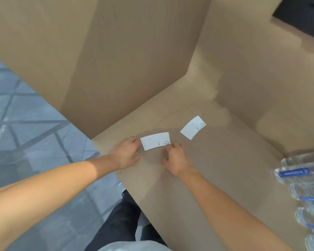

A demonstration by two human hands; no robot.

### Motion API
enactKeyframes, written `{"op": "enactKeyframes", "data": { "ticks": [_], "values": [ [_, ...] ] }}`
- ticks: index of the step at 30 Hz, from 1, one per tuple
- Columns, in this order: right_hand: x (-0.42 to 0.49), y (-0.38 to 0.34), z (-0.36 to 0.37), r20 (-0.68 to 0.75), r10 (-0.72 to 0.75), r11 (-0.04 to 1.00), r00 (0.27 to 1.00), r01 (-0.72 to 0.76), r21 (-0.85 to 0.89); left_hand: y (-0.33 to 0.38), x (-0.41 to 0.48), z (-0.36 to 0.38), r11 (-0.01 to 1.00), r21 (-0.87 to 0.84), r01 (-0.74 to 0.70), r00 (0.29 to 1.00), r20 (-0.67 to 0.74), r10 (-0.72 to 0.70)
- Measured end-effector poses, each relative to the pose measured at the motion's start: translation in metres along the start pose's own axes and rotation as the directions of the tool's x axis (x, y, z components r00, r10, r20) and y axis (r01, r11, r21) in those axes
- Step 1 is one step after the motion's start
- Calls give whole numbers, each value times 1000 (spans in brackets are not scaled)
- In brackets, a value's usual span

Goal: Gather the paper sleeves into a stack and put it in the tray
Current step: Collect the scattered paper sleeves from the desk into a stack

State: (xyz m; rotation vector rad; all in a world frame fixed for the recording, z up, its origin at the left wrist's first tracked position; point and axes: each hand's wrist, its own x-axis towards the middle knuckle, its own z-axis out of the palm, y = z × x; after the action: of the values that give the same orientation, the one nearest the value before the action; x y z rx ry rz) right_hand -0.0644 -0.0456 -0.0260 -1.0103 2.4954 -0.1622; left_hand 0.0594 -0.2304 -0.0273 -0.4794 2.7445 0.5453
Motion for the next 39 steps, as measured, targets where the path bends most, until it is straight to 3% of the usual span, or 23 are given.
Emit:
{"op": "enactKeyframes", "data": {
  "ticks": [6,19,27,39],
  "values": [
    [46,-19,-7,50,-15,999,999,17,-40,-24,9,-4,994,-63,85,996,14,-84],
    [68,-20,-6,100,-6,995,995,16,-101,-16,36,2,992,-119,45,999,24,-43],
    [42,-11,-6,97,-27,999,995,31,-44,-2,30,0,997,-83,7,1000,23,-5],
    [-46,43,-10,40,133,988,990,-135,74,72,18,10,985,0,-175,981,81,174]
  ]
}}
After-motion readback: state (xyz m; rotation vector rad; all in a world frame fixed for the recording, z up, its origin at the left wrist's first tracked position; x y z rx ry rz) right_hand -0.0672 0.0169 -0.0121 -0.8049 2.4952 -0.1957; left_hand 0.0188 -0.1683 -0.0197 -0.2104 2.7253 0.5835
